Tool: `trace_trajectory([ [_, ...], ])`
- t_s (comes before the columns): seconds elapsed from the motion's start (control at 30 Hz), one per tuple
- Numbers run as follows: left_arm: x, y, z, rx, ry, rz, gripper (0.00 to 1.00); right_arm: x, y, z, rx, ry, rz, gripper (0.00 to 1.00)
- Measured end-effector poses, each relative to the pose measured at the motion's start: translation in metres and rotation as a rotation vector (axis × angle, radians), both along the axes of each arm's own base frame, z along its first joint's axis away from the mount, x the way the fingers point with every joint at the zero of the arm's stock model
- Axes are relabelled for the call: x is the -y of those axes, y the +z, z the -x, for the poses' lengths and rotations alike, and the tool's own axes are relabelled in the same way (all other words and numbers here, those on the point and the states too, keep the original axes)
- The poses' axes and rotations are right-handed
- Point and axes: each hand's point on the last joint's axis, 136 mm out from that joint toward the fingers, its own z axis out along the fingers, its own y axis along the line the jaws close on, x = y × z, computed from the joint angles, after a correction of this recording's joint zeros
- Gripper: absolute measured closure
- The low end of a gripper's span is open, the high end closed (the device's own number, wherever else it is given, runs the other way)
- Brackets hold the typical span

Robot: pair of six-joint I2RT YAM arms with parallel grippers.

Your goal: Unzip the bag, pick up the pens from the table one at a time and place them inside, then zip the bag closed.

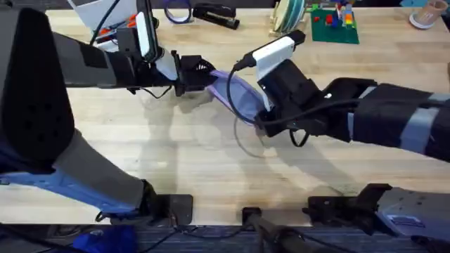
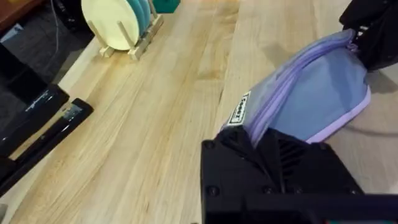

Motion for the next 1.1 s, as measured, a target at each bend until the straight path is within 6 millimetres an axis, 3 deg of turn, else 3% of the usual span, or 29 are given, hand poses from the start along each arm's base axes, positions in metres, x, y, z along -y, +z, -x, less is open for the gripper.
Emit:
trace_trajectory([
  [0.73, -0.005, -0.002, -0.004, 0.007, 0.020, -0.014, 0.958, 0.006, -0.008, -0.018, -0.071, -0.070, -0.141, 0.970],
  [0.77, -0.005, -0.002, -0.004, 0.007, 0.020, -0.014, 0.958, 0.006, -0.008, -0.018, -0.074, -0.078, -0.146, 0.927],
  [0.97, -0.010, -0.002, -0.006, 0.012, 0.036, -0.020, 0.958, 0.027, -0.005, -0.030, -0.040, -0.146, -0.090, 0.084],
  [1.0, -0.010, -0.002, -0.006, 0.011, 0.037, -0.020, 0.958, 0.031, -0.004, -0.031, -0.036, -0.156, -0.080, 0.026],
  [1.1, -0.010, -0.002, -0.007, 0.012, 0.037, -0.020, 0.958, 0.035, 0.002, -0.030, -0.030, -0.163, -0.061, 0.006],
])
